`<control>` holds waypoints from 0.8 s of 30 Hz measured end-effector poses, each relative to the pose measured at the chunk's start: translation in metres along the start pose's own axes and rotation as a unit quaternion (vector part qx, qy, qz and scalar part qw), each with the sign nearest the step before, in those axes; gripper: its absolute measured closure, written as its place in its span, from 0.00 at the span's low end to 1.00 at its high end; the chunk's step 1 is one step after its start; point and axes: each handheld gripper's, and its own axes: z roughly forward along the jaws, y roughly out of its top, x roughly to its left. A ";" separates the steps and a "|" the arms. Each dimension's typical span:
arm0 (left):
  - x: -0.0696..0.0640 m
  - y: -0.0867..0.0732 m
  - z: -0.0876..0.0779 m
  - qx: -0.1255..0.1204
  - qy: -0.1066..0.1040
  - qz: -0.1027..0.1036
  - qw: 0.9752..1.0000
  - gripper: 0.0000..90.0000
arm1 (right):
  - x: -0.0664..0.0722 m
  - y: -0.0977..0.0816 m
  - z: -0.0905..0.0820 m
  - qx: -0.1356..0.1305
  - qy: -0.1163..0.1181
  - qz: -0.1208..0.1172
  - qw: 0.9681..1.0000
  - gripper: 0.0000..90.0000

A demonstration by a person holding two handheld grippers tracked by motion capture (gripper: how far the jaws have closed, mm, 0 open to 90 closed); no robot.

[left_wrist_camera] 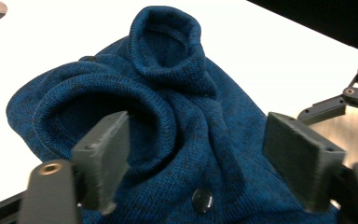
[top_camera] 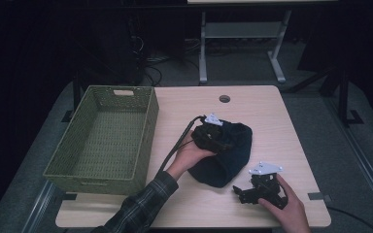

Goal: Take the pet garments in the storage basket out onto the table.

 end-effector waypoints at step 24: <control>-0.022 -0.053 -0.064 -0.012 0.048 0.000 0.999 0.14 | 0.000 0.000 0.000 0.000 0.000 0.000 1.000 0.00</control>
